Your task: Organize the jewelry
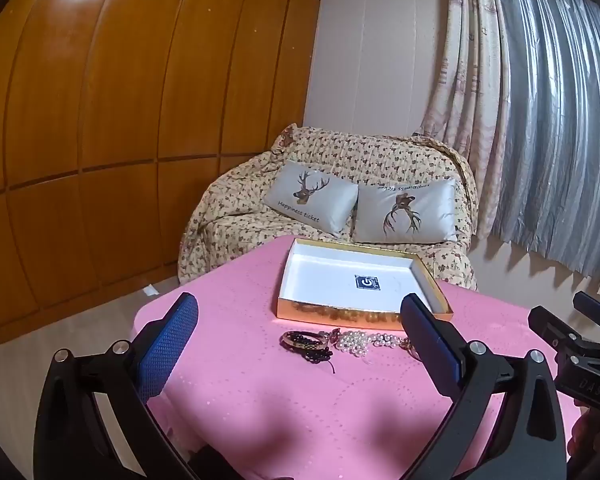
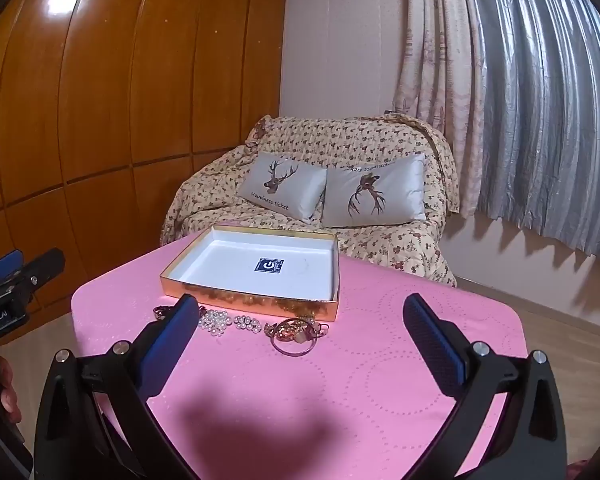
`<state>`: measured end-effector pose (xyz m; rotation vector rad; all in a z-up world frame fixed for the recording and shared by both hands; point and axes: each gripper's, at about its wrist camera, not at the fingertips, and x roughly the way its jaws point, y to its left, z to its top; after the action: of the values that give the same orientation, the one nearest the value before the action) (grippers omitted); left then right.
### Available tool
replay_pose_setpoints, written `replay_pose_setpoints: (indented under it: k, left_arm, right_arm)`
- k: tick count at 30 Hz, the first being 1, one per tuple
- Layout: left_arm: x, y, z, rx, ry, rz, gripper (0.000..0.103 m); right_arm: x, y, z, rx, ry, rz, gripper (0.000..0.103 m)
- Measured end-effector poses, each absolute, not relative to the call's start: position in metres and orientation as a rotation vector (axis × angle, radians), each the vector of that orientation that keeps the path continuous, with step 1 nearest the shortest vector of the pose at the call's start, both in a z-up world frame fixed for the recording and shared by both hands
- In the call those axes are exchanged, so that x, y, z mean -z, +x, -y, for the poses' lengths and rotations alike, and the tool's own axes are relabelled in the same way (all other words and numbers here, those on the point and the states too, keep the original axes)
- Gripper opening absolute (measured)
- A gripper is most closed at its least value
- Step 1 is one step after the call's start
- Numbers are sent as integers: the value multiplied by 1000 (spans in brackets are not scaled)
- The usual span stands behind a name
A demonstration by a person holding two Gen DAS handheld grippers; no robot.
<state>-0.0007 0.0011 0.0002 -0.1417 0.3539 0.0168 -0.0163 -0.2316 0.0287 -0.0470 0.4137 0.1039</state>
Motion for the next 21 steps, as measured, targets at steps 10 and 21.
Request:
replay_pose_setpoints:
  k: [10, 21]
  left_arm:
    - [3, 2, -5, -13, -130, -370, 98]
    - [6, 3, -1, -16, -110, -371, 98]
  right_arm:
    - [-25, -15, 230, -102, -50, -418, 0]
    - [-22, -16, 230, -100, -50, -422, 0]
